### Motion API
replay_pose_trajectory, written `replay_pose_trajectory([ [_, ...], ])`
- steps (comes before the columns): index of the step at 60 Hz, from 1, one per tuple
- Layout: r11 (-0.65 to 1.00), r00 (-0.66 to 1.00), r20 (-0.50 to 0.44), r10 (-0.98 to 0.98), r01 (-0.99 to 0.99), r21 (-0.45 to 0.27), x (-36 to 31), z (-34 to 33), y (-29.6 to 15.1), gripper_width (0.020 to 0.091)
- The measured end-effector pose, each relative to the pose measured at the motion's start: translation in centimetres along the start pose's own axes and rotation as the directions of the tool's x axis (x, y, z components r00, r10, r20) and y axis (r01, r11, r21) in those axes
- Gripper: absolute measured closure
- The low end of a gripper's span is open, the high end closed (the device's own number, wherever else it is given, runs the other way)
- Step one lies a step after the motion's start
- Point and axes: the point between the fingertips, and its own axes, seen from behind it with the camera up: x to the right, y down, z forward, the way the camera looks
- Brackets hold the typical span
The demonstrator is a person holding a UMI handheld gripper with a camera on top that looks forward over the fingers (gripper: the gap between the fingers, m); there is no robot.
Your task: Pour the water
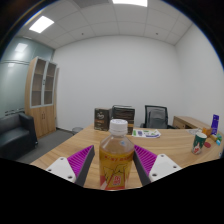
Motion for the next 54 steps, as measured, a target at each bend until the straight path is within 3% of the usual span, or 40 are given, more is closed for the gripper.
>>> replay_pose_trajectory([
  [1,1.0,1.0,-0.011,-0.002,0.002,-0.002,0.1,0.4,0.1,0.0364],
  [2,1.0,0.999,-0.03,-0.012,0.012,-0.001,0.7,1.0,0.1,0.0505],
  [5,1.0,0.998,-0.062,-0.007,0.008,0.024,0.9,1.4,0.1,0.0582],
  [9,1.0,0.997,-0.074,-0.011,0.012,0.006,0.8,1.5,0.0,0.0664],
  [19,1.0,0.999,-0.031,0.021,-0.021,-0.014,1.0,1.9,0.1,0.0677],
  [26,0.988,0.989,0.024,0.148,-0.146,-0.055,1.4,1.9,-0.8,0.0676],
  [38,0.909,0.91,0.039,0.413,-0.415,0.046,11.1,2.5,-8.4,0.0676],
  [46,0.704,0.711,0.062,0.7,-0.703,0.101,20.7,3.3,-10.5,0.0676],
  [54,0.373,0.377,0.098,0.921,-0.926,0.059,27.8,5.4,-8.4,0.0677],
])
